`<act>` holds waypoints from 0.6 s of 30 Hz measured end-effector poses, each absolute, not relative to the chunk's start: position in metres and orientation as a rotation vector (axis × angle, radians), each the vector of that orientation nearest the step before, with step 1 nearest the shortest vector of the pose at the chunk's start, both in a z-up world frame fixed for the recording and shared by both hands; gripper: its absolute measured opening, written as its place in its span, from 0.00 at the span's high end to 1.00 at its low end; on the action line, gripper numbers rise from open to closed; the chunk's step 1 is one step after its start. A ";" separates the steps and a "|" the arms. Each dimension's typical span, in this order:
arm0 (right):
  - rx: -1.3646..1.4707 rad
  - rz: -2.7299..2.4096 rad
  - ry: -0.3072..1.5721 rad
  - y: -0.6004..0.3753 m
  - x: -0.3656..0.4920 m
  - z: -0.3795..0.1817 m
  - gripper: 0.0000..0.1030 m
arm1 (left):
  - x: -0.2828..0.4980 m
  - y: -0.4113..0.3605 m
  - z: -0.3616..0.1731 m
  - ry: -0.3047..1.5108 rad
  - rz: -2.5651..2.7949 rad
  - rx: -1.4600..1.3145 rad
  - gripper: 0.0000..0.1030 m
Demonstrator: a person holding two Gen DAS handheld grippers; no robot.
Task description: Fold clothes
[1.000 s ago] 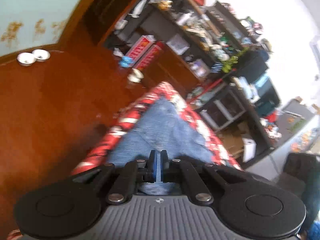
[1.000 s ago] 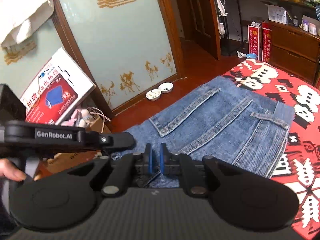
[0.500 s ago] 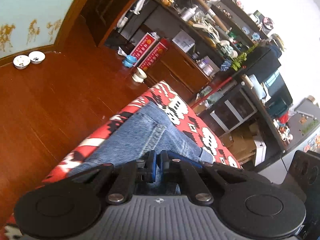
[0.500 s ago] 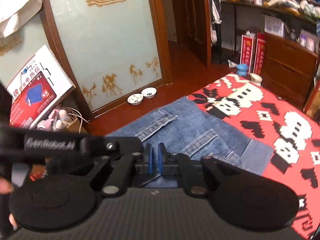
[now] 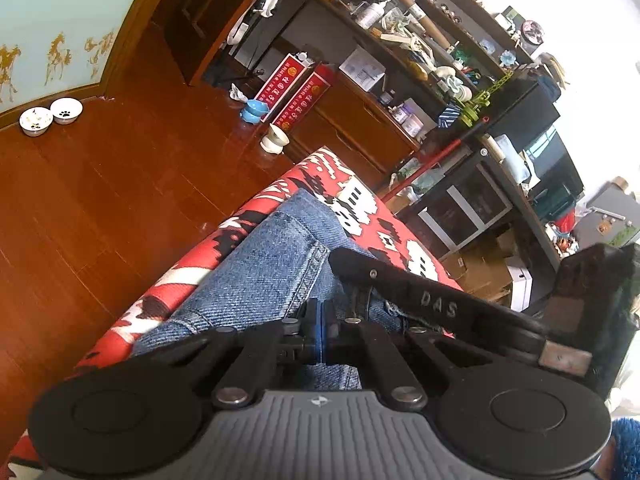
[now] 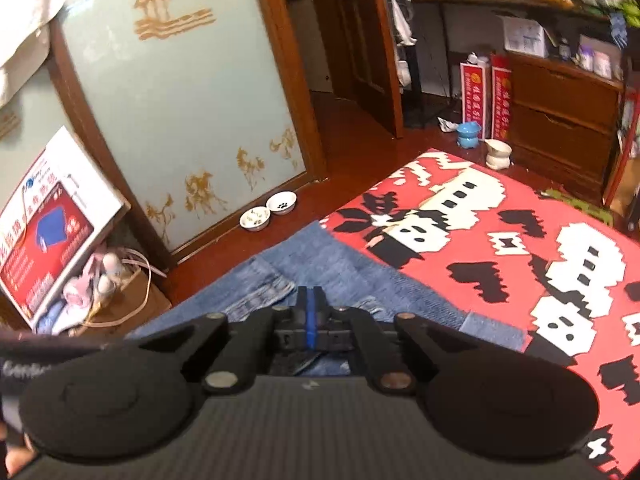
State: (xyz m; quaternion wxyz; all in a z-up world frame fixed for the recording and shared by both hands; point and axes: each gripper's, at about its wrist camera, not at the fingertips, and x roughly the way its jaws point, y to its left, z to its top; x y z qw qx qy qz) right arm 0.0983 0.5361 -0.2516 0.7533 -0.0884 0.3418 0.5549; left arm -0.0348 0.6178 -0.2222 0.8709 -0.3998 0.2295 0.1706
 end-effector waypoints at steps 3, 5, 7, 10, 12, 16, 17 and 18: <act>-0.156 1.193 0.766 0.538 0.108 -0.255 1.00 | -0.036 0.618 -0.223 0.477 0.354 -0.835 0.98; -0.137 1.160 0.779 0.540 0.114 -0.255 1.00 | -0.037 0.618 -0.222 0.474 0.349 -0.836 0.98; -0.100 1.094 0.806 0.538 0.124 -0.254 1.00 | -0.039 0.618 -0.222 0.472 0.343 -0.837 0.98; -0.055 1.052 0.822 0.526 0.130 -0.246 0.99 | -0.039 0.612 -0.217 0.467 0.319 -0.813 0.97; -0.069 1.092 0.799 0.514 0.123 -0.239 0.99 | -0.036 0.608 -0.215 0.467 0.298 -0.795 0.97; -0.157 1.108 0.813 0.505 0.111 -0.243 0.98 | -0.026 0.594 -0.211 0.491 0.243 -0.751 0.97; -0.159 1.092 0.824 0.504 0.114 -0.247 0.99 | -0.024 0.590 -0.212 0.498 0.236 -0.742 0.97; -0.161 1.076 0.835 0.504 0.117 -0.251 1.00 | -0.021 0.587 -0.213 0.504 0.228 -0.735 0.97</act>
